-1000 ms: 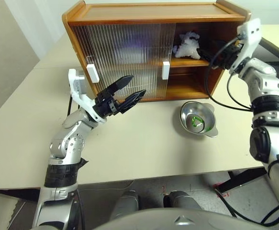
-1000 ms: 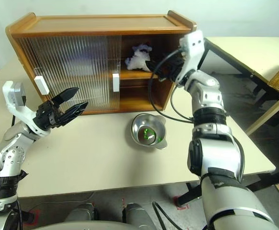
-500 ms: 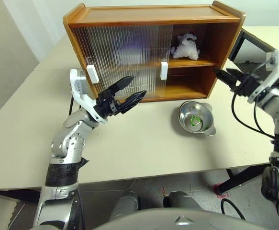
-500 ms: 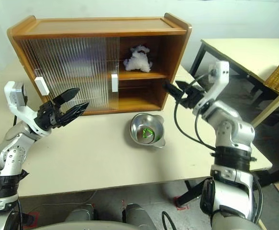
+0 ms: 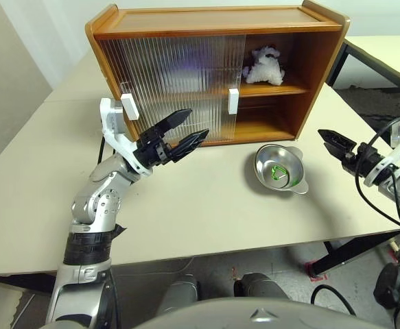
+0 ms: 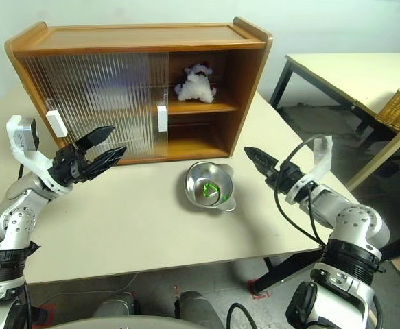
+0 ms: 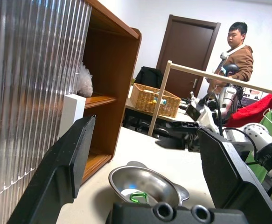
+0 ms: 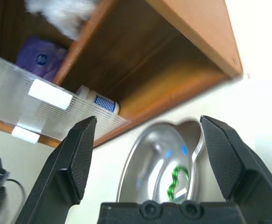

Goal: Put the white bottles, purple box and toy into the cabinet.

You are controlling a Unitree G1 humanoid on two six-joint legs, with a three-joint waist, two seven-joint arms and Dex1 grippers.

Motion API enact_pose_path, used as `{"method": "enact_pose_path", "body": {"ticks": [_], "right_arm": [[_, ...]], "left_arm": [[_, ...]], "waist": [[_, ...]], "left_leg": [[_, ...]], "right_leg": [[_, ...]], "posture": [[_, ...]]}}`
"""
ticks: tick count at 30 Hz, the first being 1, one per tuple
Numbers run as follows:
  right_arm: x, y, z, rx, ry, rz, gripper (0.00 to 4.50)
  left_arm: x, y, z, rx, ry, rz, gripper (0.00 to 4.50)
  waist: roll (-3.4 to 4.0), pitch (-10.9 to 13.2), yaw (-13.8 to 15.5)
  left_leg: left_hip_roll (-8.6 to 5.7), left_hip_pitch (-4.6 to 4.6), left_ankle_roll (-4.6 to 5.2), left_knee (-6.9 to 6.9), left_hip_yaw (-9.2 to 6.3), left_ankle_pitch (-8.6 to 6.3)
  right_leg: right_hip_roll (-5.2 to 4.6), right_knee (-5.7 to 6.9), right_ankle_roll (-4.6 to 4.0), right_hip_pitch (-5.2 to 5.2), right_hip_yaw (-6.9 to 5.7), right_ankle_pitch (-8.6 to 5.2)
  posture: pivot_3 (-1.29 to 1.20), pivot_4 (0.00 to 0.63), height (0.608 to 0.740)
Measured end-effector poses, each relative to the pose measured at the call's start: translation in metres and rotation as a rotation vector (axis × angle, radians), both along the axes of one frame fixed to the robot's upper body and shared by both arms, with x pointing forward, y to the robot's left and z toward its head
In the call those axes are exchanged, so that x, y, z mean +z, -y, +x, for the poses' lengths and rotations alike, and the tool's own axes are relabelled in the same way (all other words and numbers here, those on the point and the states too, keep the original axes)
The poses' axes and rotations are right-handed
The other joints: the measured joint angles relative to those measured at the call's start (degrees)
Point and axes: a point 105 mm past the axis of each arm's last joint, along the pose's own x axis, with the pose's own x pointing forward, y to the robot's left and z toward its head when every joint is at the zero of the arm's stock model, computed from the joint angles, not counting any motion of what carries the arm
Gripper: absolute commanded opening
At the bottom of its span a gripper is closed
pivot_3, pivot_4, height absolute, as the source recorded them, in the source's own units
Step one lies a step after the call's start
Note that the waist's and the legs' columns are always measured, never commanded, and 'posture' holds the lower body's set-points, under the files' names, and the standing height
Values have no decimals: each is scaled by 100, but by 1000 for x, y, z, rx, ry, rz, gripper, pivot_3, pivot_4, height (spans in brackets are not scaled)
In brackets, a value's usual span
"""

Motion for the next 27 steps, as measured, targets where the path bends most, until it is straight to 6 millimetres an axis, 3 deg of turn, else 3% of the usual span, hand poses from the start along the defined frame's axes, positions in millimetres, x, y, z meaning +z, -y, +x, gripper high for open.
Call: {"method": "enact_pose_path", "body": {"ticks": [9,15,27], "right_arm": [[-30,-7,-24,48,-206,137,4461],[-46,-23,-47,125,-295,200,4461],[-48,-43,-54,184,-307,251,4461]], "left_arm": [[0,-1,0,2,-2,7,4500],[0,-2,0,3,-1,11,4500],[0,-2,-1,3,-3,19,4500]], "waist": [[0,0,11],[0,0,20],[0,0,22]], "left_leg": [[0,-10,-2,-10,-2,-2],[-2,-17,-7,-10,-5,-6],[-3,-27,-19,-12,-9,-15]], "right_leg": [[1,0,5,-12,-1,-10],[1,0,5,-16,-1,-13],[1,0,2,-30,-1,-17]], "posture": [[-38,20,740],[-33,20,740],[-33,21,740]]}}
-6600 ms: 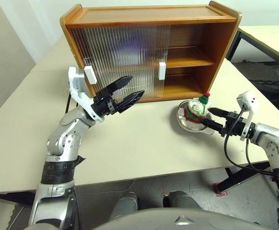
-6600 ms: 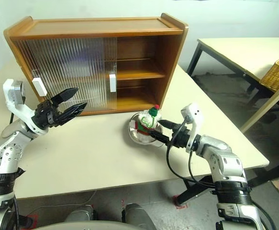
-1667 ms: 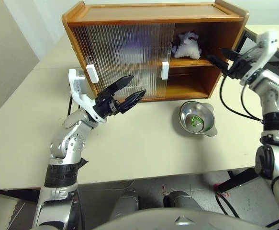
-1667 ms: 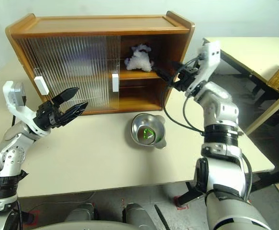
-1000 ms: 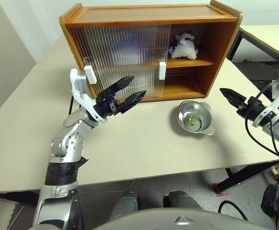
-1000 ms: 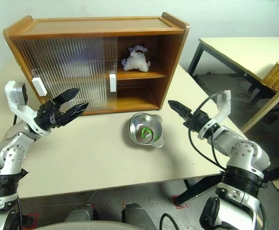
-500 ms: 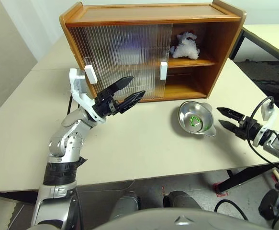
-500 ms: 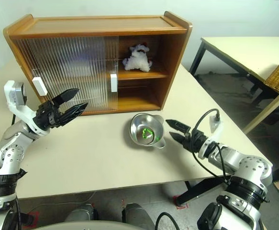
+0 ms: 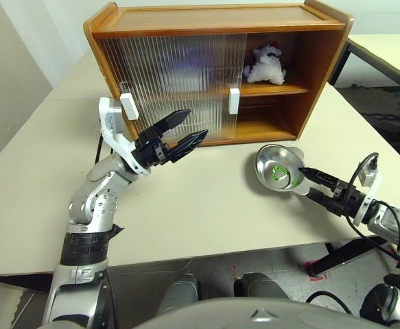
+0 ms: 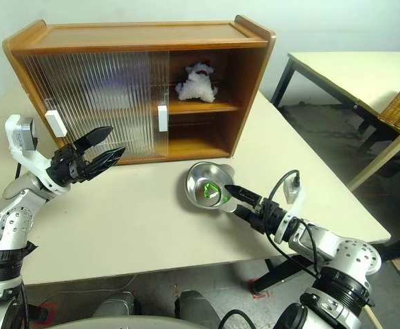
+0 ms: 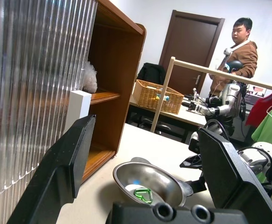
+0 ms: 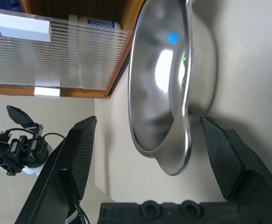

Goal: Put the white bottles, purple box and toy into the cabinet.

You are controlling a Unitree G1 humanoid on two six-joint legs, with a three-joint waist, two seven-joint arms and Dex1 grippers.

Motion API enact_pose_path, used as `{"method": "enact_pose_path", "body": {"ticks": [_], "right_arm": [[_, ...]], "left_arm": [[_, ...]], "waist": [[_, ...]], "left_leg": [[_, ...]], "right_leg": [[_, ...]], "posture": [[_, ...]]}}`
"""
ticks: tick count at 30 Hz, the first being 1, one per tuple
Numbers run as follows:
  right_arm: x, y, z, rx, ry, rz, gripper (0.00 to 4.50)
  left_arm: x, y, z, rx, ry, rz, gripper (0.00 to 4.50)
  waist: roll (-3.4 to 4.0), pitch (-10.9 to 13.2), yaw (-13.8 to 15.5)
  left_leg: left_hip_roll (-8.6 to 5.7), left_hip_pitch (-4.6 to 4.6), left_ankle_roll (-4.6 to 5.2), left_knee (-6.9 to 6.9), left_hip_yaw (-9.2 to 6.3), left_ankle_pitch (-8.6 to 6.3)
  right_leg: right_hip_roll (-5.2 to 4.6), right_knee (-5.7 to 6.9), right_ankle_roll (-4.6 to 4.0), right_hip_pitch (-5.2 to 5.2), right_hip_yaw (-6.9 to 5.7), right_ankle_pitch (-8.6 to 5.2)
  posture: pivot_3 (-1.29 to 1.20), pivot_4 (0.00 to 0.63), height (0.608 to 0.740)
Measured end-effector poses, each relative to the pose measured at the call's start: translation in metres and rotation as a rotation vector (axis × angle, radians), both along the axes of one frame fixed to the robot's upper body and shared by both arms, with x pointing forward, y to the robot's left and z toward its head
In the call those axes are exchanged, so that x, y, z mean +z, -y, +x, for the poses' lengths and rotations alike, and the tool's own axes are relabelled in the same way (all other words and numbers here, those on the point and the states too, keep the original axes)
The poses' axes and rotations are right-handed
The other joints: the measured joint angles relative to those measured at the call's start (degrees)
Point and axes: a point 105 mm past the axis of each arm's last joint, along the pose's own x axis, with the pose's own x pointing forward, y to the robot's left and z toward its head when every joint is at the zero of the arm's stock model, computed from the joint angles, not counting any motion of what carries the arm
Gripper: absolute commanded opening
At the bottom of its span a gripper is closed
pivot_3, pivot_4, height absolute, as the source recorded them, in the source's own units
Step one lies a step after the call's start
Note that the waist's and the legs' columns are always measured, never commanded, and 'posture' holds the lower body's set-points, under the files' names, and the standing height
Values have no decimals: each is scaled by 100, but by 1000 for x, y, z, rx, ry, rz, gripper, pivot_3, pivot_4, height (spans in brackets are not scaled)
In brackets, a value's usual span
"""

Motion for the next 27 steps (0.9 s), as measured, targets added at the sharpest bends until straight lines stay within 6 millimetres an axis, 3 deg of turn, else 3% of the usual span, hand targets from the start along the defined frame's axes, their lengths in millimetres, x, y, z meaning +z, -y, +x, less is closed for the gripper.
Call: {"method": "enact_pose_path", "body": {"ticks": [6,9,19,27], "right_arm": [[2,-3,0,8,-2,2,4461],[3,-4,0,9,-3,4,3875],[2,-3,1,0,-21,-15,166],[4,-2,3,-9,-16,-20,74]], "left_arm": [[0,0,0,1,0,2,4500],[0,0,0,1,0,3,4500],[0,-1,0,3,1,6,4500],[1,-2,0,4,3,9,4500]], "waist": [[0,0,6],[0,0,6],[0,0,8],[0,0,10]], "left_leg": [[0,-2,-1,0,0,-3],[0,-2,-1,-2,0,-3],[0,-3,-6,-4,-2,-7],[0,-12,-7,-9,-5,-9]], "right_leg": [[0,0,2,-1,0,-5],[0,0,3,-3,0,-5],[0,0,2,-5,1,-6],[0,0,2,-15,0,-12]], "posture": [[-31,23,740],[-31,25,740],[-34,27,740],[-33,28,740]]}}
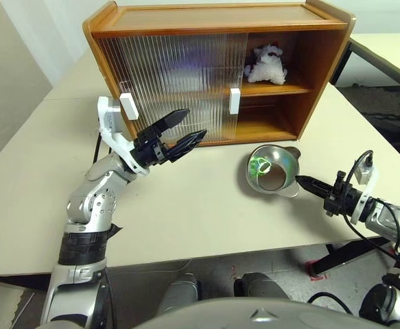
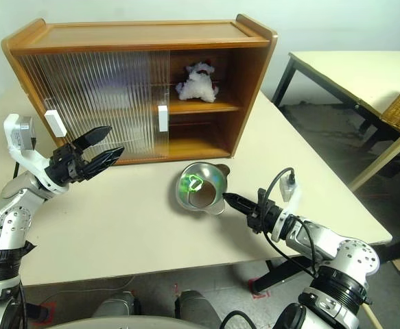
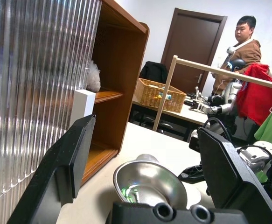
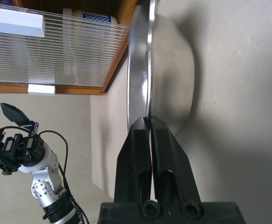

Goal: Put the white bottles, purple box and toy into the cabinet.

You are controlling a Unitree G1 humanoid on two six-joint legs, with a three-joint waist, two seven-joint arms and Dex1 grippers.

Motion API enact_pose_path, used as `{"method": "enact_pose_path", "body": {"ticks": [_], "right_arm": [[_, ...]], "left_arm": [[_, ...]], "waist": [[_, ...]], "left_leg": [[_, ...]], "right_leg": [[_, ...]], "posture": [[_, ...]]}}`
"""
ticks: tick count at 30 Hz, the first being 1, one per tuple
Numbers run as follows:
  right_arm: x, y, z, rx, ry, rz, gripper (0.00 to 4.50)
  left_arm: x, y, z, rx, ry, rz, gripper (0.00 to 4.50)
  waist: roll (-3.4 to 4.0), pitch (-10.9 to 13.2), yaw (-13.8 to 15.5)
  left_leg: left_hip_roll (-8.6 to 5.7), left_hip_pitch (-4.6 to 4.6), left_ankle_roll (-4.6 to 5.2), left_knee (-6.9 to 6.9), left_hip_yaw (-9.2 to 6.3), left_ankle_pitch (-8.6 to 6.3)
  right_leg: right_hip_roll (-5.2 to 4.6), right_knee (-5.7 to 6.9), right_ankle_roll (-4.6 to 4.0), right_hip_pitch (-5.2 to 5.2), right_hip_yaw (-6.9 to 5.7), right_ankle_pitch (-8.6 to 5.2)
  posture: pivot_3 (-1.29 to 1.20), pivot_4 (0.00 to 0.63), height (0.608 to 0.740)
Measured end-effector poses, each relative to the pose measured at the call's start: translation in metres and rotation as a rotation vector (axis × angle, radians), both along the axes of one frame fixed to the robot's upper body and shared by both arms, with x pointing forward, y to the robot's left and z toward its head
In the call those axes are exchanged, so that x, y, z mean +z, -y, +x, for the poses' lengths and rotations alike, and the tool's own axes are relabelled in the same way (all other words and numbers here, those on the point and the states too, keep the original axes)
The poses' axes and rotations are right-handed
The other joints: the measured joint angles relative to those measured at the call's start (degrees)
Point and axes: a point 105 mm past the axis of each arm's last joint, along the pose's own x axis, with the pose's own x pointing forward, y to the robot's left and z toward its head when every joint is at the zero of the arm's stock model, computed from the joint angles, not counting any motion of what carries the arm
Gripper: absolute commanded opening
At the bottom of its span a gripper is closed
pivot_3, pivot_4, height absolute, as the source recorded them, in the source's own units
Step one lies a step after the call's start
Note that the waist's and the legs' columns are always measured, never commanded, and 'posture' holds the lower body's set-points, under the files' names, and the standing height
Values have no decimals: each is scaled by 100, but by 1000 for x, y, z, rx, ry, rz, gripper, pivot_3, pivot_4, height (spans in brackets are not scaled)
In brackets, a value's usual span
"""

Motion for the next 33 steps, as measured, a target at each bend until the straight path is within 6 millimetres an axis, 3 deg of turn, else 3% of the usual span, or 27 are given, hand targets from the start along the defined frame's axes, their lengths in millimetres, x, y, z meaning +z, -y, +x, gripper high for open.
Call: {"method": "enact_pose_path", "body": {"ticks": [5,6,9,18,33], "right_arm": [[-5,5,-2,-5,-24,4,74],[-6,6,-3,-4,-27,7,262],[-10,8,-7,0,-36,4,1061],[-15,13,-18,20,-56,14,4384],[-21,-8,-24,130,-75,98,4450]], "left_arm": [[0,0,0,1,0,1,4500],[0,0,0,1,0,1,4500],[0,0,0,0,1,1,4500],[0,0,-1,-11,3,2,4500],[0,0,-1,-11,5,5,4500]], "waist": [[0,0,8],[0,0,9],[0,0,13],[-1,0,14],[-1,0,9]], "left_leg": [[0,-8,3,0,0,-3],[0,-9,4,0,0,-3],[0,-10,5,0,0,-4],[0,-10,5,4,1,-5],[0,-8,7,8,2,-4]], "right_leg": [[0,0,5,-4,0,-8],[0,0,7,-4,0,-9],[0,0,11,-4,-2,-12],[0,0,13,-2,-1,-12],[1,1,16,1,-2,-10]], "posture": [[-33,28,740],[-35,26,740],[-35,26,740],[-41,25,740],[-26,27,740]]}}
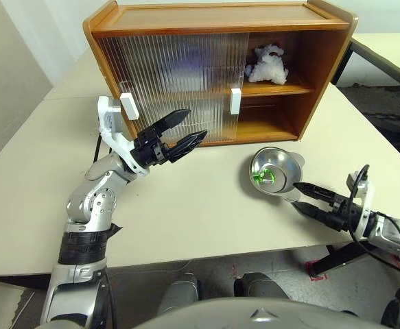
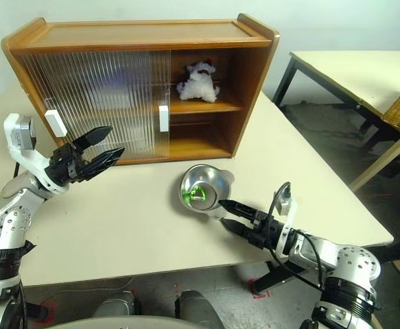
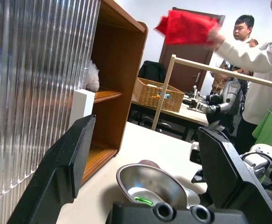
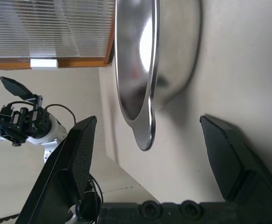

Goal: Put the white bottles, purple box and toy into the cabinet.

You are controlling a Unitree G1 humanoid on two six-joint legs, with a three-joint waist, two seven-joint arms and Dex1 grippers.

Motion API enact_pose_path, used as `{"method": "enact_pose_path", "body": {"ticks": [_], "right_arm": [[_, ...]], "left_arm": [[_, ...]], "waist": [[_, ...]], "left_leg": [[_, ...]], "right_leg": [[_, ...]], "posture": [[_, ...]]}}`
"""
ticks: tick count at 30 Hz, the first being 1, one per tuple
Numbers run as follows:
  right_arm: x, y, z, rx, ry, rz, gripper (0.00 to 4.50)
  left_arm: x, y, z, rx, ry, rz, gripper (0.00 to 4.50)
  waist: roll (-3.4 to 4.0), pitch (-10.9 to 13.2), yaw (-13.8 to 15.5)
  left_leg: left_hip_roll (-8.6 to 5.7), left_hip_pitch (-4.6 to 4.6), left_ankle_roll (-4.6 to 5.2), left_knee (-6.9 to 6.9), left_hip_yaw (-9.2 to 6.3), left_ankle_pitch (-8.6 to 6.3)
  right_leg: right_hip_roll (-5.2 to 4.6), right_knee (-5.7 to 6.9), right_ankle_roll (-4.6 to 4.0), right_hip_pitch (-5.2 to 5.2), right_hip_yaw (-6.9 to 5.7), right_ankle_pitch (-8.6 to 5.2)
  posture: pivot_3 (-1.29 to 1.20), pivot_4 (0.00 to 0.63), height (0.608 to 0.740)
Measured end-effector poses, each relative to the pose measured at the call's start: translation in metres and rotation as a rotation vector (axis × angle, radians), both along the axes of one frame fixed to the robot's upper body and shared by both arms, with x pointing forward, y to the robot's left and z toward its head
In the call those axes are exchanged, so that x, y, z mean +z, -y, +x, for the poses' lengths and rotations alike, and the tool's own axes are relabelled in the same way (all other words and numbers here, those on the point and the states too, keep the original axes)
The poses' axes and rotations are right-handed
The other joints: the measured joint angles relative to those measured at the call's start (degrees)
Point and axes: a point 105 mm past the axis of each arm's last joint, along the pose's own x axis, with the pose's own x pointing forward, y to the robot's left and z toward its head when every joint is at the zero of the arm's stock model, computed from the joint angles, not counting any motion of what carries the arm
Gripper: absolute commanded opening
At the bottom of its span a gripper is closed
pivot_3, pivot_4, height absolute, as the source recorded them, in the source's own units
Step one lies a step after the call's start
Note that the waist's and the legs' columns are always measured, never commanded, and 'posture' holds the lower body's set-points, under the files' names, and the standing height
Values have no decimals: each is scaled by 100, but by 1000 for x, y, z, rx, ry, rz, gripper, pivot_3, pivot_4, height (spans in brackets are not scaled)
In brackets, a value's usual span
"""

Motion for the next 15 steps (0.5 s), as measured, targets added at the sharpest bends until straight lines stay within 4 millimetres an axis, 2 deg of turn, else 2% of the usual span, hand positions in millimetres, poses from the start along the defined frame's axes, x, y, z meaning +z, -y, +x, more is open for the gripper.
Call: {"method": "enact_pose_path", "body": {"ticks": [4,7,15], "right_arm": [[-1,-2,1,9,-2,5,4450],[-3,-2,2,11,-9,4,3864],[-7,0,5,2,-21,-7,929]], "left_arm": [[0,-1,0,4,-2,4,4500],[0,-1,-1,5,-1,5,4500],[-1,-1,-1,12,-4,6,4500]], "waist": [[0,0,2],[-1,1,3],[-1,1,38]], "left_leg": [[0,1,0,2,-1,0],[0,2,0,3,-1,0],[0,1,-1,3,-1,0]], "right_leg": [[0,0,0,2,-1,0],[0,0,0,2,-1,2],[-1,1,-1,2,0,1]], "posture": [[-20,29,740],[-18,30,740],[-18,34,740]]}}
